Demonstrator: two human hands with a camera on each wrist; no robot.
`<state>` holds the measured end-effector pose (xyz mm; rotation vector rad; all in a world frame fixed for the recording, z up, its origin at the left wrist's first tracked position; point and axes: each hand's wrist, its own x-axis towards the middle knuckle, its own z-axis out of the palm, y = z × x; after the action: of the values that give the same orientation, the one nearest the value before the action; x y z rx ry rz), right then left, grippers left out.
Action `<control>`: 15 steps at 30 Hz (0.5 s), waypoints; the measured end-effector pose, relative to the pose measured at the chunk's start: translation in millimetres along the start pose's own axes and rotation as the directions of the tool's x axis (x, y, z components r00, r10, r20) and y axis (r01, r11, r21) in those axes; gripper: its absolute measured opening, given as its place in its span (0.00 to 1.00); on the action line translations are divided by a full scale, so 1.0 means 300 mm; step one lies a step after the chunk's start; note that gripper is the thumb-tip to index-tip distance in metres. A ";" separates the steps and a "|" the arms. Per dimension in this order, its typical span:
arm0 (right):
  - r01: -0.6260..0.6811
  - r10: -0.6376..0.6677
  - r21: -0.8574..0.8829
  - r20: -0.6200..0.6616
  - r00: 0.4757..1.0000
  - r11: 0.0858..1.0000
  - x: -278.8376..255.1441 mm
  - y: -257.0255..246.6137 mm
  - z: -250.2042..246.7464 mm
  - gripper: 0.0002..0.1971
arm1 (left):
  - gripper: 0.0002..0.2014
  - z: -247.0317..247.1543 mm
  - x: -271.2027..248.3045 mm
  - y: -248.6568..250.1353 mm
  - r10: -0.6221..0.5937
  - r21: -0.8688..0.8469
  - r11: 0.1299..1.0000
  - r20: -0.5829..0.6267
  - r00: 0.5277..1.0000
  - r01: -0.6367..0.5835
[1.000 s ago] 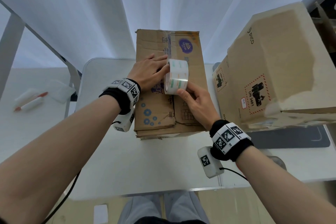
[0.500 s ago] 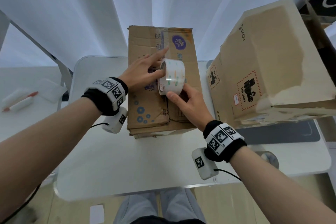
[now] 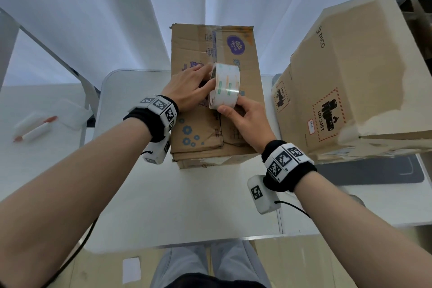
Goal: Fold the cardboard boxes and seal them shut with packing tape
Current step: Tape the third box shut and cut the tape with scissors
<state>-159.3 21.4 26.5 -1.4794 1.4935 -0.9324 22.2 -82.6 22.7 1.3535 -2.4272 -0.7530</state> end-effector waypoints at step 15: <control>0.039 -0.040 -0.048 -0.030 0.999 0.998 -0.009 -0.035 -0.005 0.16 | 0.38 0.006 -0.005 0.000 -0.006 0.026 1.000 -0.011 1.000 0.006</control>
<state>-156.6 23.7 36.8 -1.5396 1.5233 -0.9533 22.1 -80.9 21.3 1.3709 -2.4335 -0.7159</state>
